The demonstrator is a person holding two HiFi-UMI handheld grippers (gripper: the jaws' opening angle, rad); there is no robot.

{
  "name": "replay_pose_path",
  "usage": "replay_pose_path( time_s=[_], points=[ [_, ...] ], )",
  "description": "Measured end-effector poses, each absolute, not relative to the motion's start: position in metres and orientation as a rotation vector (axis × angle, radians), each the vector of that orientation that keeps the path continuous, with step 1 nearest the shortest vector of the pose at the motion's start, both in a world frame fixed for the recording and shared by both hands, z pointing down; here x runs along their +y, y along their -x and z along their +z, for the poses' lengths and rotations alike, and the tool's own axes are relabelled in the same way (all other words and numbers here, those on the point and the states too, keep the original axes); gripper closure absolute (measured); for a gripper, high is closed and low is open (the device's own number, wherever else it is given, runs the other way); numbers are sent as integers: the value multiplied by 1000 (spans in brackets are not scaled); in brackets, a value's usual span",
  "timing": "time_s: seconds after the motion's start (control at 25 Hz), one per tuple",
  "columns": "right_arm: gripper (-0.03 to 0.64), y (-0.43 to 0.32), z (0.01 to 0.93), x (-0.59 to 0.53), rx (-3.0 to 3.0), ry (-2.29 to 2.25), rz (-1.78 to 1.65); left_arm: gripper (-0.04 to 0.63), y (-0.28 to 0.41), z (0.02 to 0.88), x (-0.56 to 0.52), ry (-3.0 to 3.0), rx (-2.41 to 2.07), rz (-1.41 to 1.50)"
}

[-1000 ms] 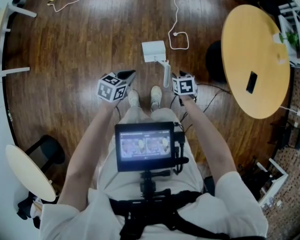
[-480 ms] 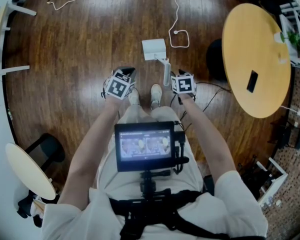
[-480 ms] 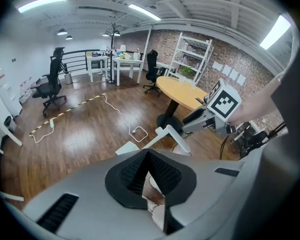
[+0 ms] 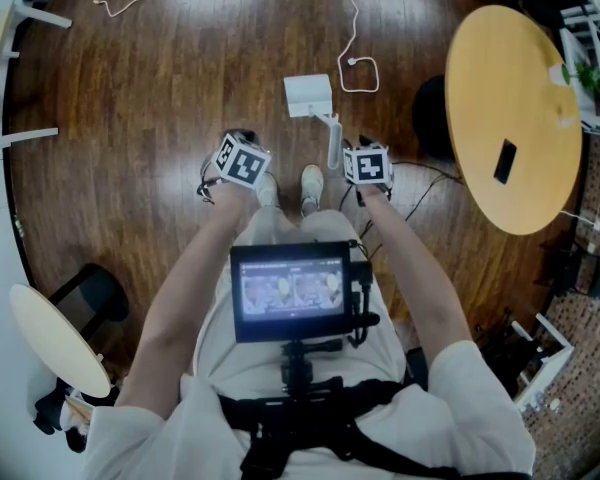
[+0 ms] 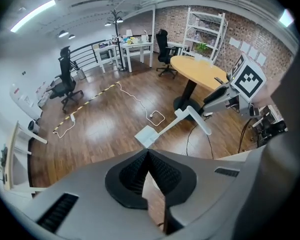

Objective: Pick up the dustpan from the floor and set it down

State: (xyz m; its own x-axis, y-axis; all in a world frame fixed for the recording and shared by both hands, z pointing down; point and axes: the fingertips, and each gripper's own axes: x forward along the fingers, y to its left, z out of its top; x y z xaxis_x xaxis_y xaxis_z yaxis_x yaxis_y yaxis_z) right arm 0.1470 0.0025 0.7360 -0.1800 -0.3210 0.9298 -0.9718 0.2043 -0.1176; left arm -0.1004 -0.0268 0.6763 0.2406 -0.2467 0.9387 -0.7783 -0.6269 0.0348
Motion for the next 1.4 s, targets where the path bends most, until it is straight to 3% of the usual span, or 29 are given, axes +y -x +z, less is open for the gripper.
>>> replay_pose_path(
  time_s=[0.72,1.4],
  points=[
    [410,-133,736,0,-1729,-1235,993,601,103,684,-14,-1982,-919,1409],
    [383,-119,791,1,-1631,-1120,1017,600,112,688,-4,-1934,-925,1423]
  ],
)
